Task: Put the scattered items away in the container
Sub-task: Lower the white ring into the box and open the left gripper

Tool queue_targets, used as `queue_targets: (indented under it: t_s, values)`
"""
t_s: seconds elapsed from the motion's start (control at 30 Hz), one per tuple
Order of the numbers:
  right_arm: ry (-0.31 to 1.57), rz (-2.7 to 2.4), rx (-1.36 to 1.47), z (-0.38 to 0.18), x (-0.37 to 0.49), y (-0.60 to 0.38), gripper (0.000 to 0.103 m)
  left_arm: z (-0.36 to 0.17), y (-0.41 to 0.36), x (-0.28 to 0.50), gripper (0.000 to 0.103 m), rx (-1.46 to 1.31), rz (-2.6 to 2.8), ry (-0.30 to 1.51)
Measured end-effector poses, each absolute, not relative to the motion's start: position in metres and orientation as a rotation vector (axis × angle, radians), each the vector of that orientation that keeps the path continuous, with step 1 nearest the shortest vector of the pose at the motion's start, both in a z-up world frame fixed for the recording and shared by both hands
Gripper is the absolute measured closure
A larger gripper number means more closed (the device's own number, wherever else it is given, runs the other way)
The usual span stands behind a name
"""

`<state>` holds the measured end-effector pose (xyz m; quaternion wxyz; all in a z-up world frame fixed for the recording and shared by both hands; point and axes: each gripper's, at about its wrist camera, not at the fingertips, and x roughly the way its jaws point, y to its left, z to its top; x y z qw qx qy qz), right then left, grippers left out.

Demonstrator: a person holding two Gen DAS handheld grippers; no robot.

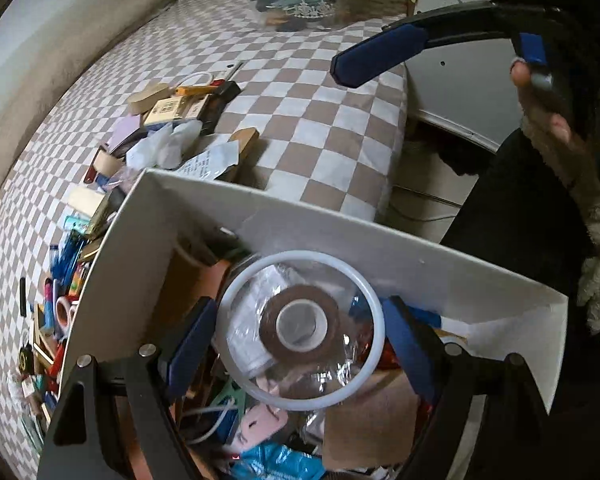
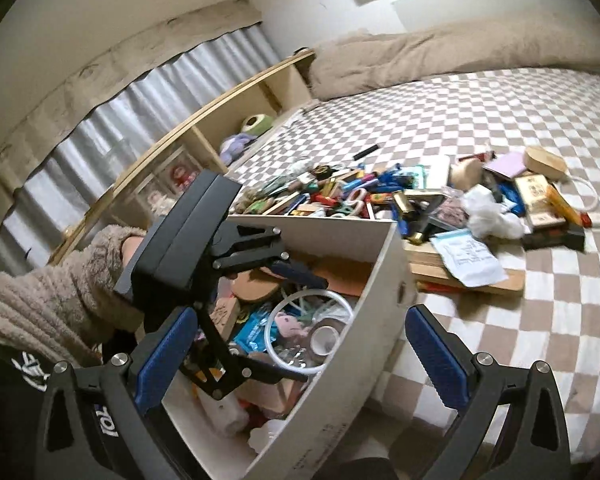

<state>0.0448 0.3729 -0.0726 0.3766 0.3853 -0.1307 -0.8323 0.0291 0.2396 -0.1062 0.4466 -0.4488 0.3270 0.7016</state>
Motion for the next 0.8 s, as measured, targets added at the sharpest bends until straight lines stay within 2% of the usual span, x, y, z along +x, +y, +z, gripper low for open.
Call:
queue_targets:
  t_s: [0.27, 0.53, 0.8]
  values:
    - [-0.387, -2.161, 1.029, -0.080, 0.040, 0.389, 0.000, -0.141, 0.236, 0.020, 0.019, -1.237, 1.670, 0.854]
    - [-0.385, -2.166, 1.017, -0.077, 0.041, 0.389, 0.000, -0.148, 0.242, 0.033, 0.018, -1.159, 1.697, 0.955]
    - [-0.411, -2.170, 1.004, -0.077, 0.041, 0.396, 0.000, -0.121, 0.232, 0.031, 0.016, -1.151, 1.727, 0.855]
